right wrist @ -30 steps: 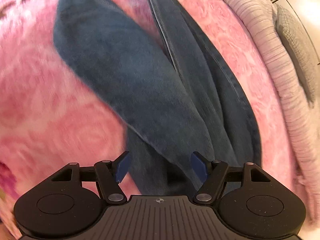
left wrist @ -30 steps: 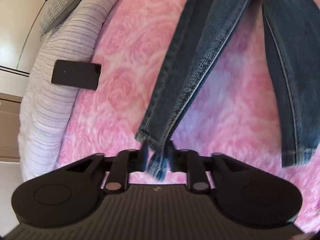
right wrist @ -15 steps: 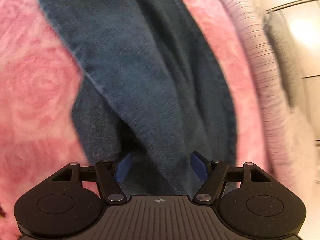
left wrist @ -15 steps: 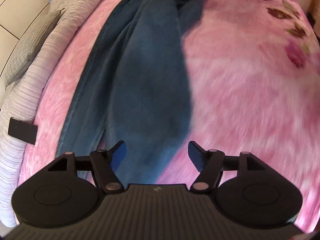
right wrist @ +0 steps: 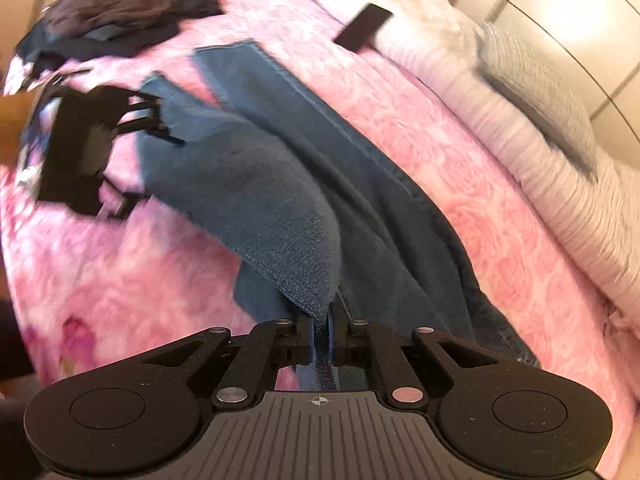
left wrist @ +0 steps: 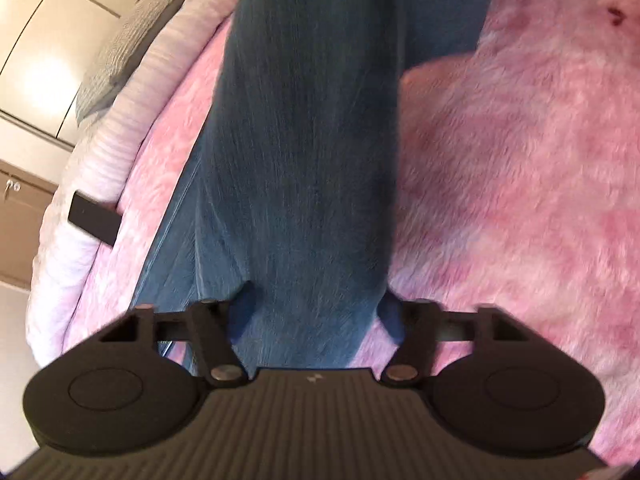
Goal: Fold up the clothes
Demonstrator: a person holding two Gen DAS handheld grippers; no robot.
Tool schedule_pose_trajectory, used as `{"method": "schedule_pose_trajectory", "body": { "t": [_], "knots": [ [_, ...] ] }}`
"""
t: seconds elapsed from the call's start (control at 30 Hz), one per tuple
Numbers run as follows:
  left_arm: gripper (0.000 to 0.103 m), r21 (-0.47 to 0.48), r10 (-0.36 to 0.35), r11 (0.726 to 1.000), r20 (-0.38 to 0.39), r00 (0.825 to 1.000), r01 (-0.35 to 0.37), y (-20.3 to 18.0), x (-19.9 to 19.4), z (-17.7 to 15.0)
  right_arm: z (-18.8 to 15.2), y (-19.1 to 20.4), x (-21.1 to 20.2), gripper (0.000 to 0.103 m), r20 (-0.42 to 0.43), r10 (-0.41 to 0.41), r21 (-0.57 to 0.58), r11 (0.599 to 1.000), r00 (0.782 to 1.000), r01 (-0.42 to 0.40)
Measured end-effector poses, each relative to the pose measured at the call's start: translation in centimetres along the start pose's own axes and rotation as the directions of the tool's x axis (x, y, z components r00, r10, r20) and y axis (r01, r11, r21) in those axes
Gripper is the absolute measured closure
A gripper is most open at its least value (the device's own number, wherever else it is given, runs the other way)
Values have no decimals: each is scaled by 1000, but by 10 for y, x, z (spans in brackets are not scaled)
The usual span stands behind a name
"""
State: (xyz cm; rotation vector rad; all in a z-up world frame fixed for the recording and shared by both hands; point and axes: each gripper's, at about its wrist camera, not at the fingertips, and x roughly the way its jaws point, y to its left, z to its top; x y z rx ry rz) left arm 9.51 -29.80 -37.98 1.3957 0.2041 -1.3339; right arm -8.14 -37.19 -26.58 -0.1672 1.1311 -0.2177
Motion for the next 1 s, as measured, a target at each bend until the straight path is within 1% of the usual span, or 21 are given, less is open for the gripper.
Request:
{"method": "schedule_pose_trajectory", "body": {
  "t": [0.03, 0.07, 0.1, 0.17, 0.23, 0.3, 0.33, 0.4, 0.47, 0.5, 0.53, 0.57, 0.6, 0.63, 0.67, 0.7, 0.73, 0.8, 0.83, 0.87, 1.0],
  "knots": [
    [78, 14, 12, 1000, -4, 1000, -12, 2, -7, -2, -4, 5, -4, 98, 0, 16, -20, 1000, 1000, -16],
    [88, 40, 21, 999, -4, 1000, -21, 6, -18, -7, -8, 13, -9, 98, -1, 29, -51, 998, 1000, -29],
    [92, 65, 29, 997, -3, 1000, -29, 11, -29, -11, -15, 24, -13, 98, -6, 50, -84, 995, 999, -50],
    [92, 121, 36, 992, -10, 999, -35, 23, -58, -27, -26, 47, -18, 98, -16, 94, -136, 986, 995, -96],
    [92, 208, 18, 978, -37, 999, -10, 30, -89, -45, -33, 73, -18, 98, -27, 131, -175, 975, 991, -134],
    [92, 295, -17, 955, -95, 995, 45, 26, -107, -62, -42, 102, -13, 97, -47, 150, -188, 970, 988, -156],
    [92, 335, -46, 938, -134, 990, 89, 20, -113, -71, -46, 114, -7, 97, -61, 151, -188, 969, 987, -160],
    [90, 355, -109, 917, -214, 971, 181, 6, -117, -92, -55, 134, 12, 97, -131, 148, -195, 966, 980, -171],
    [88, 356, -172, 894, -286, 943, 271, -9, -119, -113, -65, 148, 22, 97, -183, 131, -201, 965, 974, -167],
    [85, 346, -203, 886, -308, 930, 308, -15, -119, -121, -69, 154, 27, 94, -208, 123, -202, 965, 970, -166],
    [85, 332, -222, 884, -319, 921, 328, -18, -120, -128, -71, 153, 25, 93, -217, 122, -189, 968, 969, -164],
    [85, 318, -238, 884, -326, 915, 343, -20, -121, -133, -72, 152, 24, 92, -227, 120, -177, 971, 967, -162],
    [84, 292, -250, 892, -320, 914, 346, -17, -121, -136, -73, 151, 22, 90, -236, 119, -164, 973, 964, -160],
    [82, 260, -259, 902, -308, 915, 343, -12, -121, -136, -74, 150, 21, 90, -246, 118, -151, 976, 962, -158],
    [78, 228, -269, 912, -296, 917, 341, -7, -121, -137, -74, 149, 17, 88, -256, 117, -134, 979, 959, -156],
    [73, 192, -275, 923, -279, 920, 334, -1, -121, -135, -73, 148, 14, 79, -267, 117, -118, 981, 957, -153],
    [72, 157, -279, 933, -255, 926, 325, 8, -117, -133, -71, 147, 10, 74, -279, 110, -101, 985, 954, -143],
    [68, 107, -278, 946, -207, 938, 305, 25, -108, -128, -69, 146, 3, 45, -290, 103, -70, 989, 951, -129],
    [66, 84, -271, 953, -187, 944, 290, 35, -102, -127, -68, 144, -1, 40, -291, 102, -55, 991, 951, -123],
    [64, 57, -269, 957, -178, 946, 283, 43, -96, -129, -67, 143, -5, 38, -292, 100, -41, 992, 951, -117],
    [62, -30, -280, 960, -168, 945, 279, 74, -67, -149, -72, 140, -6, 38, -331, 66, -7, 997, 941, -73]
  ]
}}
